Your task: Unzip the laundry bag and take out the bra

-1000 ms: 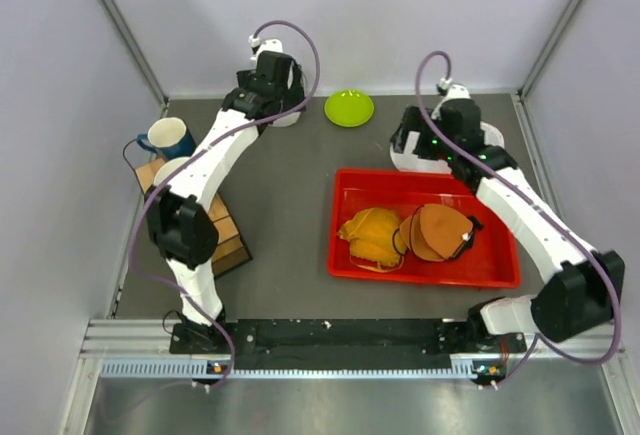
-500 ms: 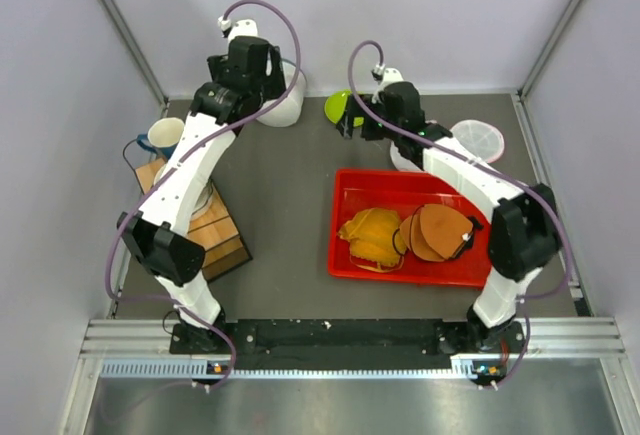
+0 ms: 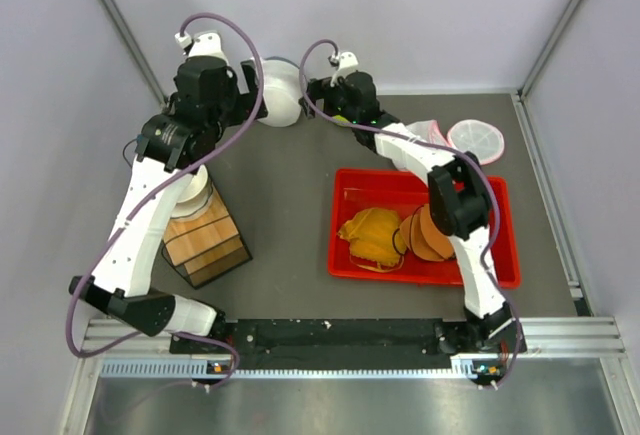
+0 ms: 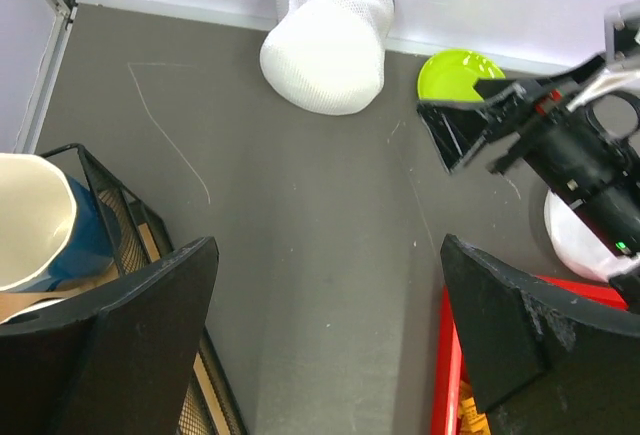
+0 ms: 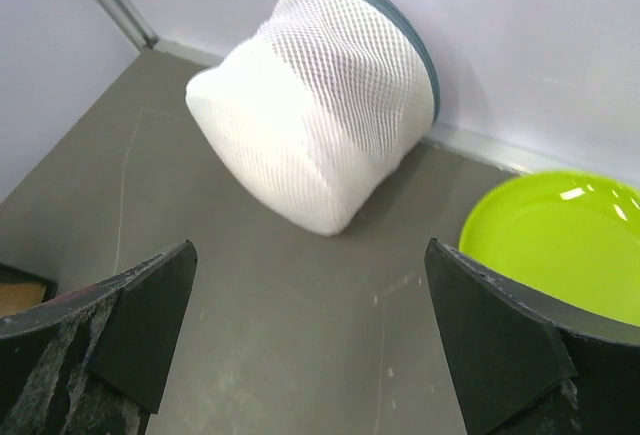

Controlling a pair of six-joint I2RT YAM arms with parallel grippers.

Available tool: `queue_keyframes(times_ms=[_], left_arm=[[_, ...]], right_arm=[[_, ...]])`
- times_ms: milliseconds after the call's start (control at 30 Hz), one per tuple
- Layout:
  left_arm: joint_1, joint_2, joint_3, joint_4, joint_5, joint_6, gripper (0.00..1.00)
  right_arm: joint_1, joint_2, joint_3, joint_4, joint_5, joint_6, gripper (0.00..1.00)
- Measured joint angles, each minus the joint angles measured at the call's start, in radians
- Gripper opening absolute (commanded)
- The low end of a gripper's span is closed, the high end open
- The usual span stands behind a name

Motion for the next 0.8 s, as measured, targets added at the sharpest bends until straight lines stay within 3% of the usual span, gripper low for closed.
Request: queue_keyframes(times_ms=[433, 800], left_arm=[[0.0, 0.018, -0.046, -0.021, 0.034, 0.005, 0.99], [0.0, 0.04, -0.074, -0.02, 0.042, 0.009, 0.99]], right_arm=[[0.012, 0.404, 0.382, 0.185, 0.025, -0.011, 0.98], [0.018, 0.593, 0.595, 0.259, 0.035, 0.051, 0.75]])
